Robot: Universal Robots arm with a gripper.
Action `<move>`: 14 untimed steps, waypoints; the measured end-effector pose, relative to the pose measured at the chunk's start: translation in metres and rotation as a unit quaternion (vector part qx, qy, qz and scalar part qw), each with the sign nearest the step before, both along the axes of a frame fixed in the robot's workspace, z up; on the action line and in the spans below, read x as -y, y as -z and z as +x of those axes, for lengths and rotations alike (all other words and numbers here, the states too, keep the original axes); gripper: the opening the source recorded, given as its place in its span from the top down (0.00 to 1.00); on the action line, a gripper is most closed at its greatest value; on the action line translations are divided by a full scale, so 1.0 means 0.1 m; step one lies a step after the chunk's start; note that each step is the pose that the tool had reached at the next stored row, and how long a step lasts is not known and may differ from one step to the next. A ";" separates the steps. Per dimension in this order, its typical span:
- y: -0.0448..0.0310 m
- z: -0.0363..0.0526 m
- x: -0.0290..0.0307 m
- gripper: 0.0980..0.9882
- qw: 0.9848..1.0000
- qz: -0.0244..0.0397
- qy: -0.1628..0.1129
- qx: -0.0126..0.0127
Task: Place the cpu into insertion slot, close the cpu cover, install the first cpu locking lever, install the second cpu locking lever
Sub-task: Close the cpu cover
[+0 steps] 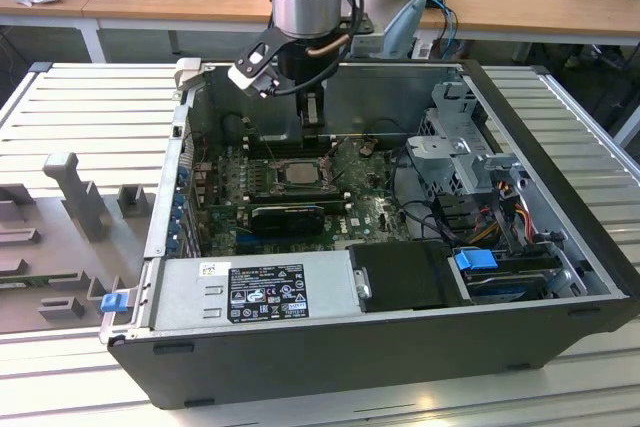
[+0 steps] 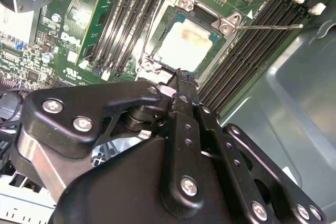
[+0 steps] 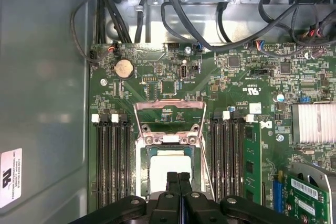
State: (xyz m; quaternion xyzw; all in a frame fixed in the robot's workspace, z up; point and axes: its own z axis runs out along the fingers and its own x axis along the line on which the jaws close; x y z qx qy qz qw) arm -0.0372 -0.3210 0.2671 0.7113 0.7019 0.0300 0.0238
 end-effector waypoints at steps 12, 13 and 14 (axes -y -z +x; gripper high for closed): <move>-0.004 0.163 0.000 0.99 1.000 0.000 0.000 -0.009; -0.004 0.170 0.000 0.99 1.000 0.000 0.000 -0.009; -0.004 0.179 0.000 0.99 1.000 0.000 0.000 -0.009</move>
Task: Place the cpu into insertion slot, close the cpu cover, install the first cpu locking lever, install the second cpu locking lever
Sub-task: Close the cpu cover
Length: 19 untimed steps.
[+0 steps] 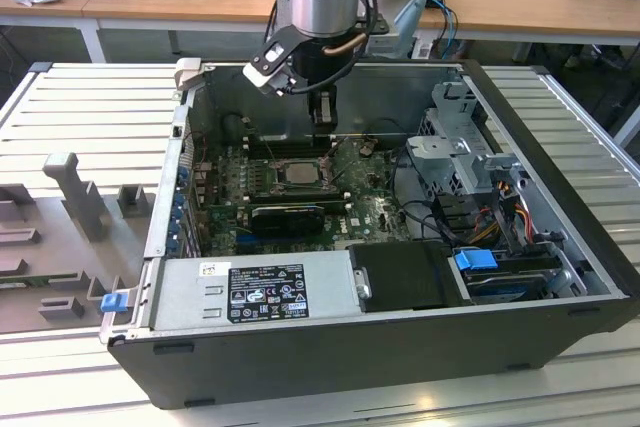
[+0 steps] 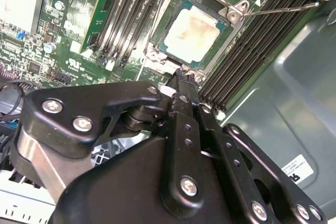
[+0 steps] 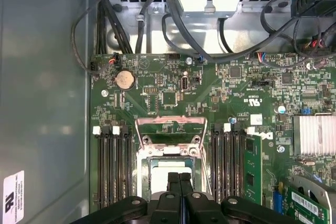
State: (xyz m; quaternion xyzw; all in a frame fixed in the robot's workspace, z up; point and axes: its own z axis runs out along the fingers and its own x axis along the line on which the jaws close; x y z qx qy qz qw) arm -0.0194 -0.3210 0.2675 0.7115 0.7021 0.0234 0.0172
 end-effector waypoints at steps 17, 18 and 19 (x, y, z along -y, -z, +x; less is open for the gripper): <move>0.000 0.534 0.002 0.99 1.000 0.000 0.000 -0.012; 0.000 0.567 0.001 0.99 1.000 0.000 0.001 -0.013; 0.000 0.612 0.000 0.99 1.000 0.000 0.001 -0.013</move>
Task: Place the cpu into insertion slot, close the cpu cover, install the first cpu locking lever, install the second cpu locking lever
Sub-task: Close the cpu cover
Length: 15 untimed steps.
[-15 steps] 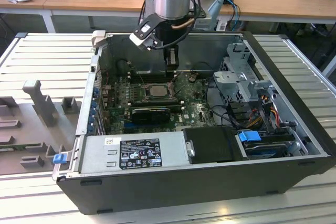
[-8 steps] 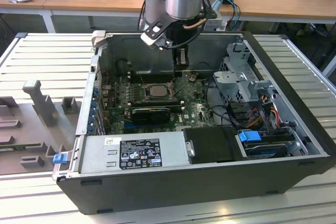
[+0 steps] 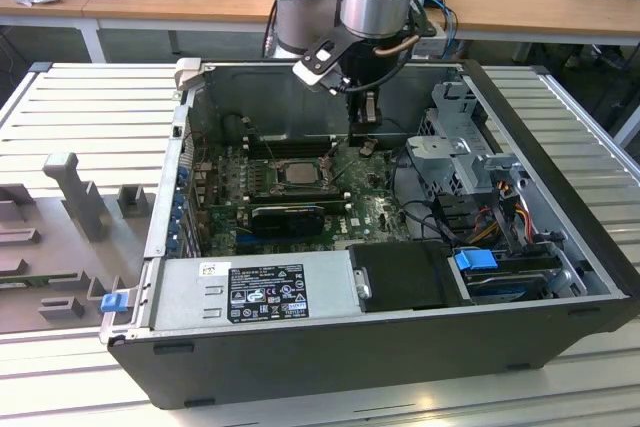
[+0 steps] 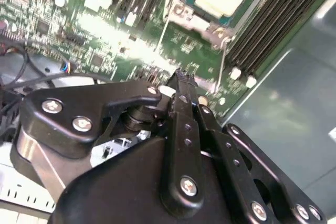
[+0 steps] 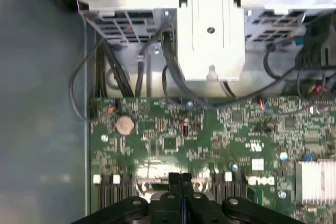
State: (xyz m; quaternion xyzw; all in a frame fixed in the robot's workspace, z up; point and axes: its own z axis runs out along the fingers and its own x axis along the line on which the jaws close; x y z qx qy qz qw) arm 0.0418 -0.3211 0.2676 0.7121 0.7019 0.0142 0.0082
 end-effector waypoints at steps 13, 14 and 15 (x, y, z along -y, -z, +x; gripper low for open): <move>0.161 0.083 -0.031 0.99 1.000 0.000 -0.014 -0.003; 0.162 0.068 -0.032 0.99 1.000 0.000 -0.014 -0.003; 0.161 0.057 -0.032 0.99 1.000 0.000 -0.014 -0.003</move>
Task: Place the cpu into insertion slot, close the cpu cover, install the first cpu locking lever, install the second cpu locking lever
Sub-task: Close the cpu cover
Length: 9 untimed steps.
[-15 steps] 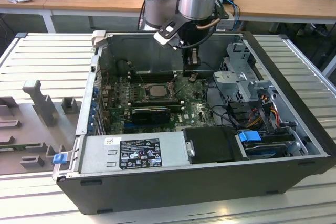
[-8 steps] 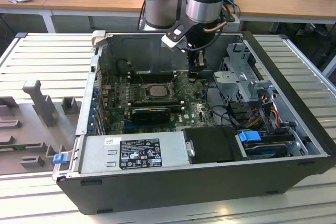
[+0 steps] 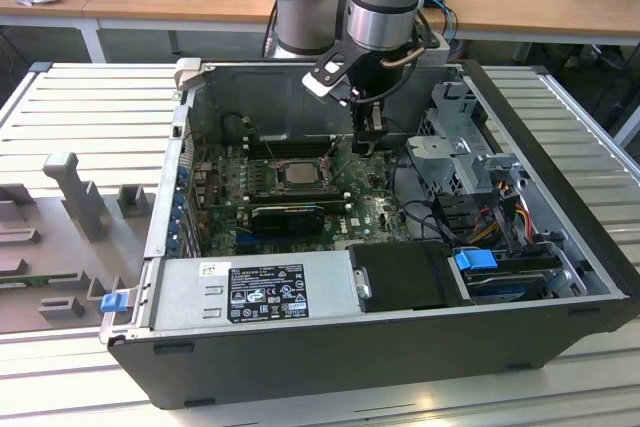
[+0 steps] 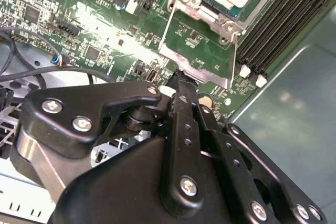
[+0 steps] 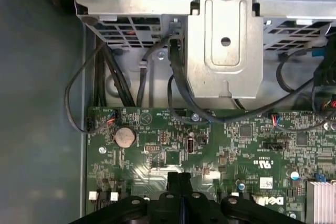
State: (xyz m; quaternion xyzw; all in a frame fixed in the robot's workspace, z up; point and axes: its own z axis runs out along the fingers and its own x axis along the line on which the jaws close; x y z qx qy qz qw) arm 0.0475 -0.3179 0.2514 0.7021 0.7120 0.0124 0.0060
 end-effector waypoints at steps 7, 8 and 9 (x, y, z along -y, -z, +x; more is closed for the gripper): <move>0.004 -0.058 0.000 0.99 1.000 0.001 0.000 0.000; 0.005 -0.061 0.000 0.99 1.000 0.001 0.000 0.000; 0.005 -0.064 0.000 0.99 1.000 0.001 0.000 0.000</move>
